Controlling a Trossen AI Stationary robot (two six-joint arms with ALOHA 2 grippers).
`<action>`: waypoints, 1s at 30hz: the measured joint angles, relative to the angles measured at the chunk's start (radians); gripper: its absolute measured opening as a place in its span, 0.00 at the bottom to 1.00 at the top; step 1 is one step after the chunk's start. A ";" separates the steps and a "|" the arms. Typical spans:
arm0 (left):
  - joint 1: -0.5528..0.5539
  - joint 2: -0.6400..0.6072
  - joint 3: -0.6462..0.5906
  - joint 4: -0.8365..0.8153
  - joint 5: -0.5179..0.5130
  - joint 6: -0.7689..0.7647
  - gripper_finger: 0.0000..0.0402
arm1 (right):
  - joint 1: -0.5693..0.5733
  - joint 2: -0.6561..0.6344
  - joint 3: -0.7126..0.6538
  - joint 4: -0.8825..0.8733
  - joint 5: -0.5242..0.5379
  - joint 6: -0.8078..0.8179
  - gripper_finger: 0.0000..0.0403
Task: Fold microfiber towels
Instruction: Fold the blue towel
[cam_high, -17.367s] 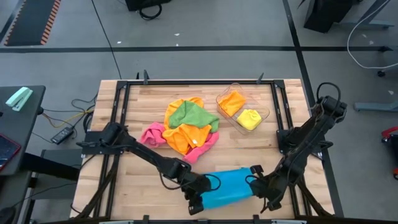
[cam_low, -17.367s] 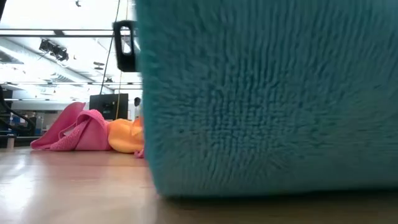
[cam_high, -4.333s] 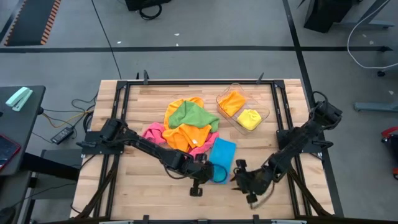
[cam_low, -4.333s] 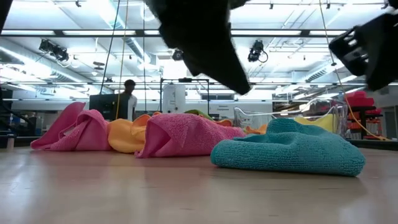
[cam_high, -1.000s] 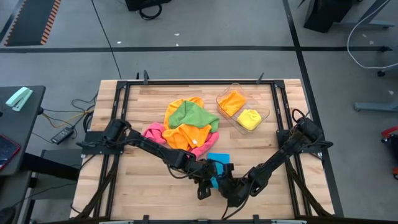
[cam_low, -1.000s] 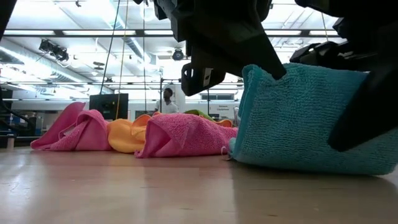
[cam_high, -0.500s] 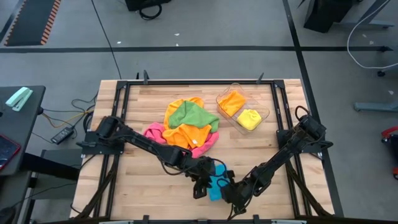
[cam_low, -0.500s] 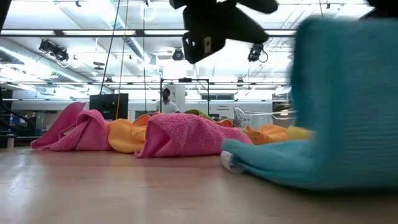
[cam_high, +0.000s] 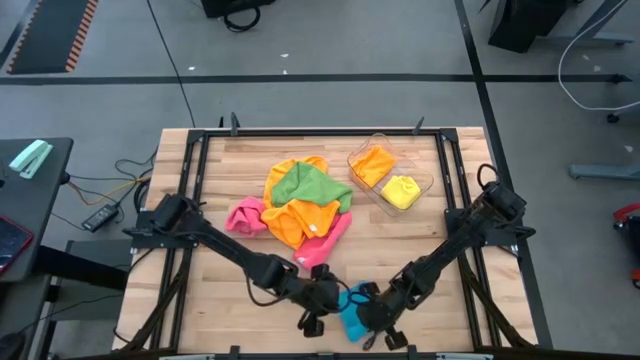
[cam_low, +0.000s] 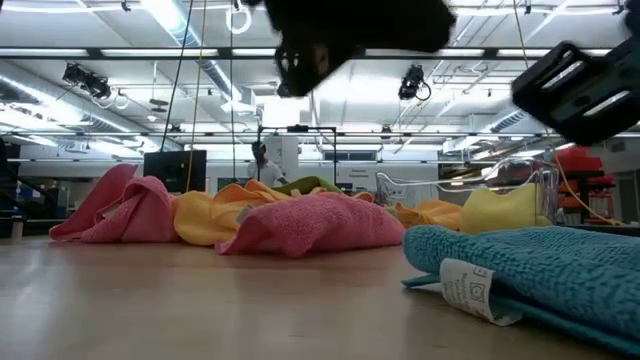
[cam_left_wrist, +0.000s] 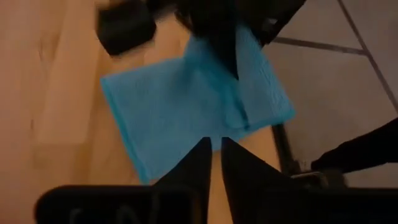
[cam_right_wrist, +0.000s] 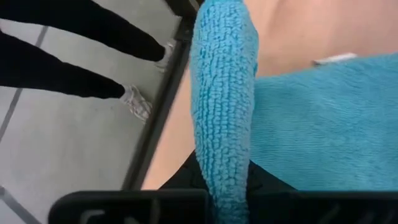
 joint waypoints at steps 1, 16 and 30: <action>-0.003 0.003 -0.018 0.027 0.004 -0.017 0.08 | -0.011 0.001 -0.001 -0.004 -0.011 -0.002 0.04; -0.022 0.003 -0.064 0.011 0.021 -0.064 0.11 | -0.167 0.002 -0.003 -0.053 -0.097 -0.137 0.04; -0.027 0.002 -0.064 -0.021 0.104 -0.063 0.03 | -0.227 0.003 -0.085 -0.003 -0.120 -0.145 0.04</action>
